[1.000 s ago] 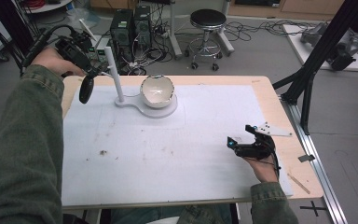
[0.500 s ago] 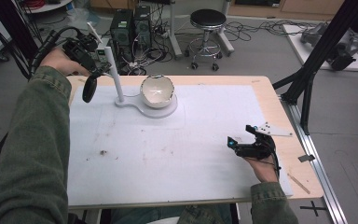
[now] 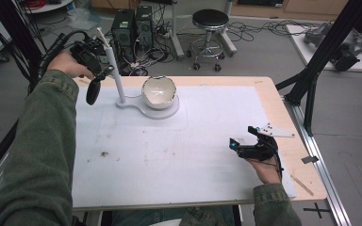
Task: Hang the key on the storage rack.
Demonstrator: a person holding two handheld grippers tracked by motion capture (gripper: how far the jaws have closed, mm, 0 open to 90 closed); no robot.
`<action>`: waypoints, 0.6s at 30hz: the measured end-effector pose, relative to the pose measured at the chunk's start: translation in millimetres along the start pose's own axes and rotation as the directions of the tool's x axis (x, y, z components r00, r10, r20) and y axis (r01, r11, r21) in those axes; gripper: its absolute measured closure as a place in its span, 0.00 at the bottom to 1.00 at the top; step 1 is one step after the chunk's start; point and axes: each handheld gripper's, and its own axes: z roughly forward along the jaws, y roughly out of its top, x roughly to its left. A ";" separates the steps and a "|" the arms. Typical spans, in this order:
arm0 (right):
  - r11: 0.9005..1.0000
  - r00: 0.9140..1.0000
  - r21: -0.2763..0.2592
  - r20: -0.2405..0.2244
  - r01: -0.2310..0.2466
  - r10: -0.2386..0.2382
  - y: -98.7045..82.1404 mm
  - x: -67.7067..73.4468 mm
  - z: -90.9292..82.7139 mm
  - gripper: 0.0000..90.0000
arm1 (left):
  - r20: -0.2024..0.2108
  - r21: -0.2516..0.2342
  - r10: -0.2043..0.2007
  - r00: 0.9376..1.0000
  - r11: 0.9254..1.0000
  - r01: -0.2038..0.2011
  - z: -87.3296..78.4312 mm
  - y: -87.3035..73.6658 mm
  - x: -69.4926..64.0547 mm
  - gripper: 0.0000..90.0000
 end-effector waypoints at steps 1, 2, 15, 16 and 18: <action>1.000 1.000 0.004 -0.003 -0.004 0.004 -0.1 0.2 -0.1 0.01 | -0.003 -0.007 -0.004 1.000 1.000 0.004 1.3 -0.1 0.1 0.93; 1.000 1.000 0.003 -0.002 -0.003 0.003 -0.1 0.1 0.1 0.01 | 0.003 -0.015 -0.008 1.000 1.000 0.008 2.7 -0.7 0.7 0.93; 1.000 1.000 -0.005 -0.005 0.003 -0.003 0.6 1.9 0.3 0.01 | 0.025 -0.088 -0.031 0.999 0.996 0.033 12.6 -13.0 1.7 0.90; 1.000 1.000 -0.005 -0.004 0.003 -0.003 0.6 2.2 0.2 0.01 | 0.025 -0.088 -0.031 0.999 0.996 0.033 12.6 -13.0 1.7 0.87; 1.000 1.000 0.000 -0.006 0.007 -0.007 0.5 2.7 0.0 0.01 | 0.036 -0.092 -0.033 0.999 0.995 0.037 9.6 -14.4 1.3 0.77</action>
